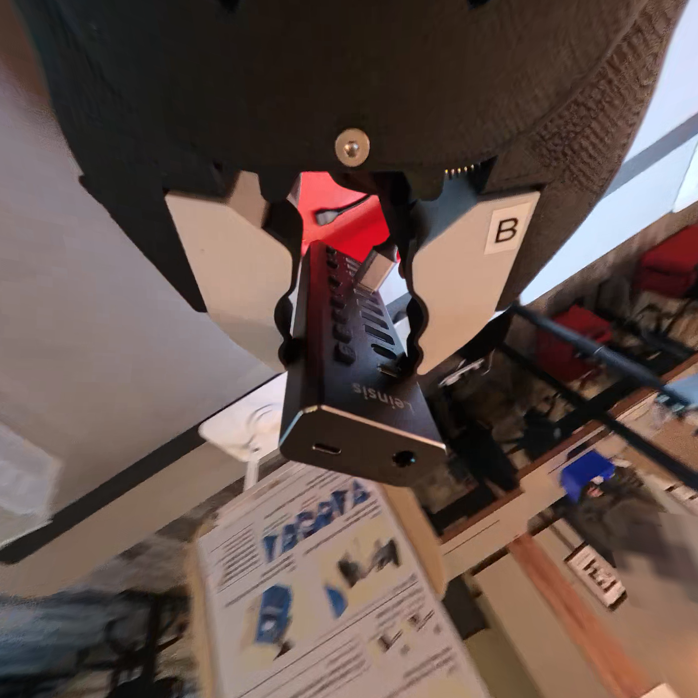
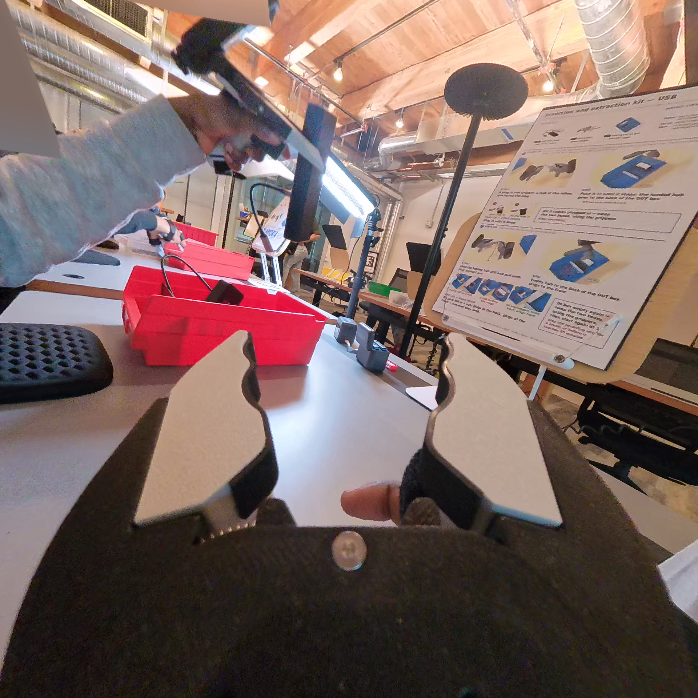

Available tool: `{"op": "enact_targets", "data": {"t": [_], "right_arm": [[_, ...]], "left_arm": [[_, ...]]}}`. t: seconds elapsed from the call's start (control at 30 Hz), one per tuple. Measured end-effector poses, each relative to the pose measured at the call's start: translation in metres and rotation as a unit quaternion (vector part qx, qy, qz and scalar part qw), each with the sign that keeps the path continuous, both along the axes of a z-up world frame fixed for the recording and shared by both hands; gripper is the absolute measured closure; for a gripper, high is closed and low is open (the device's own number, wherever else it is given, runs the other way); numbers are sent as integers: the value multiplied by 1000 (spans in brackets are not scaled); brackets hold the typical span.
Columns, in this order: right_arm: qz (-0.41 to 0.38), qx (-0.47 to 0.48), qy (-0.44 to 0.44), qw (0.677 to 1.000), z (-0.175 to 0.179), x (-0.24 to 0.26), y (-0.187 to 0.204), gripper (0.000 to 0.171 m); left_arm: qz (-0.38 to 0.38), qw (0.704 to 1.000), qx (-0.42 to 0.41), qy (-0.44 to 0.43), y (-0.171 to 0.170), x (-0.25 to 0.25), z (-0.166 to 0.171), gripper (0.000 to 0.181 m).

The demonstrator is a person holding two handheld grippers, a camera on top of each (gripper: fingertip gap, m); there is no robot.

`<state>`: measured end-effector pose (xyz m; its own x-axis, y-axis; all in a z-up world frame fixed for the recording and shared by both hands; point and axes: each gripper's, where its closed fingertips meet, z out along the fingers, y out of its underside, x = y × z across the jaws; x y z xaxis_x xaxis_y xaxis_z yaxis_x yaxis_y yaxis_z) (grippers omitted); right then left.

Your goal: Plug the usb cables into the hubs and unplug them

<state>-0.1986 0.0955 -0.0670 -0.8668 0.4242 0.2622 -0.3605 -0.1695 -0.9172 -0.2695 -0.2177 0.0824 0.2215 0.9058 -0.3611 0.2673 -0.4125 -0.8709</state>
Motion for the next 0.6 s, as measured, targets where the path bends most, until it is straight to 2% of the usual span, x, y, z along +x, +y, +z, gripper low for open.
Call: {"op": "enact_targets", "data": {"t": [0.13,0.3,0.43,0.47,0.6], "right_arm": [[2,6,-1,1000,-2,1,-2,79],[11,19,-3,1000,-7,4,-7,80],[18,21,-13,1000,-9,4,-7,81],[20,20,-17,999,-9,4,-7,82],[28,23,-27,999,-10,5,-8,85]], "left_arm": [[-107,993,49,-4,60,13,-4,122],[-212,970,112,-36,132,26,-43,122],[-265,955,124,-55,185,32,-81,118],[-273,953,122,-55,196,33,-90,122],[-289,948,105,-76,230,36,-135,122]]}}
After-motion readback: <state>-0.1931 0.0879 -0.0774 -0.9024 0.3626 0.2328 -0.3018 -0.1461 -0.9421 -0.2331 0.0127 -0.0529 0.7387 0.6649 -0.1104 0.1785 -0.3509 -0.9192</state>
